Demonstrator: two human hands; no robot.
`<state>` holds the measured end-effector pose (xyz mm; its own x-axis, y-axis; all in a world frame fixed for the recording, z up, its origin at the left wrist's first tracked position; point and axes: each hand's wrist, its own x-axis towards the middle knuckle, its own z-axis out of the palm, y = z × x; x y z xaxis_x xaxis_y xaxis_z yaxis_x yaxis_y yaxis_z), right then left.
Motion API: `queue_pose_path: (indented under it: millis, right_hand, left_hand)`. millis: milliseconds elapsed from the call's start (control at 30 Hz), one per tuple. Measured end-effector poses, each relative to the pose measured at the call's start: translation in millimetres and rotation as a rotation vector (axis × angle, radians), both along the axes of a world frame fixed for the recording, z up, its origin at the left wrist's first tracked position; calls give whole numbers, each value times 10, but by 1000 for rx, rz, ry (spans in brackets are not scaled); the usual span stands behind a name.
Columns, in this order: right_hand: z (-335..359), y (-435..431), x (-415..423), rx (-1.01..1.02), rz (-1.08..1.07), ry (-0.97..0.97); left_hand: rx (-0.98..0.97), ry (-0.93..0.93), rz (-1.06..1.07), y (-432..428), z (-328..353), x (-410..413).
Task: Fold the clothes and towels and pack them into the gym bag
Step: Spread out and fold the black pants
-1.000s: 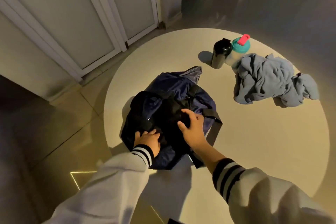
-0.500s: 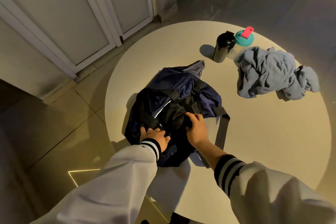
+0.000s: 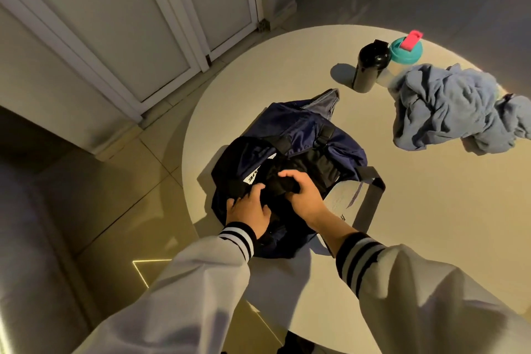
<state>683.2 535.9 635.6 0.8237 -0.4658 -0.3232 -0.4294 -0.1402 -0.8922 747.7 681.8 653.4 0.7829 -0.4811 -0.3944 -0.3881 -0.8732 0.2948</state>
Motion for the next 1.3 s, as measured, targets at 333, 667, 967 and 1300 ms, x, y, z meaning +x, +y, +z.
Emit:
queue_pose_path:
  millis: [333, 667, 967, 1300]
  right_hand:
    - [26, -238, -49, 357, 12, 86]
    - [-73, -411, -209, 223, -69, 371]
    - [-171, -388, -221, 262, -220, 205]
    - [-273, -356, -133, -28, 177, 427]
  left_hand:
    - [-264, -12, -152, -552, 23, -68]
    - [71, -10, -394, -861, -291, 177]
    - [289, 57, -416, -807, -285, 181]
    - [309, 106, -246, -686, -325, 36]
